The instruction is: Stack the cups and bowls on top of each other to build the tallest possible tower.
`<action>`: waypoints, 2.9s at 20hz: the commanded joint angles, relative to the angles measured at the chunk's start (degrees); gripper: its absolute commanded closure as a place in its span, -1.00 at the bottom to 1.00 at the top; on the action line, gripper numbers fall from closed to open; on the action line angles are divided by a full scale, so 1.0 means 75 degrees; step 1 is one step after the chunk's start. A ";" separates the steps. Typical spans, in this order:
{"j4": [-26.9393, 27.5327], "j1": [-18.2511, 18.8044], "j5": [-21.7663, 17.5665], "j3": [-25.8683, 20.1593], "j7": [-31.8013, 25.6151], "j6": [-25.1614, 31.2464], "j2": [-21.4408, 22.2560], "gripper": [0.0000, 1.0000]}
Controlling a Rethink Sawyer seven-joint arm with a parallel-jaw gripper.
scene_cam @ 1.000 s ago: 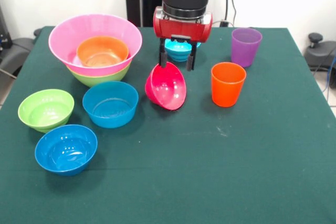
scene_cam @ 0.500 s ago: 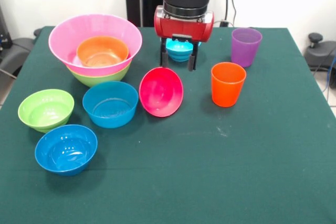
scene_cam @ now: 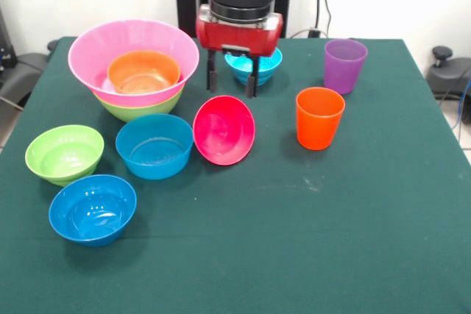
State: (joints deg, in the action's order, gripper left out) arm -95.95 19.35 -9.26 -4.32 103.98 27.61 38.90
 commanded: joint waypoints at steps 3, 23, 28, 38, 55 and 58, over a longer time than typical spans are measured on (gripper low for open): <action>0.0036 0.0597 -0.0180 -0.0663 -0.0757 0.1437 0.0430 -1.00; 0.0720 0.0650 -0.0485 -0.1034 -0.0846 0.1689 -0.0441 -1.00; 0.0848 0.0790 -0.0609 -0.1153 -0.1017 0.1412 -0.0890 -1.00; 0.0995 0.0929 -0.0995 -0.1082 -0.1018 0.0984 -0.1548 -1.00; 0.0984 0.1118 -0.1352 -0.1223 -0.1001 0.1378 -0.1714 -1.00; 0.0699 0.1052 -0.1304 -0.1148 -0.0732 0.1320 -0.1631 -1.00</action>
State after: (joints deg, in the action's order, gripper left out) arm -90.23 27.55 -15.39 -8.48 103.98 34.99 27.30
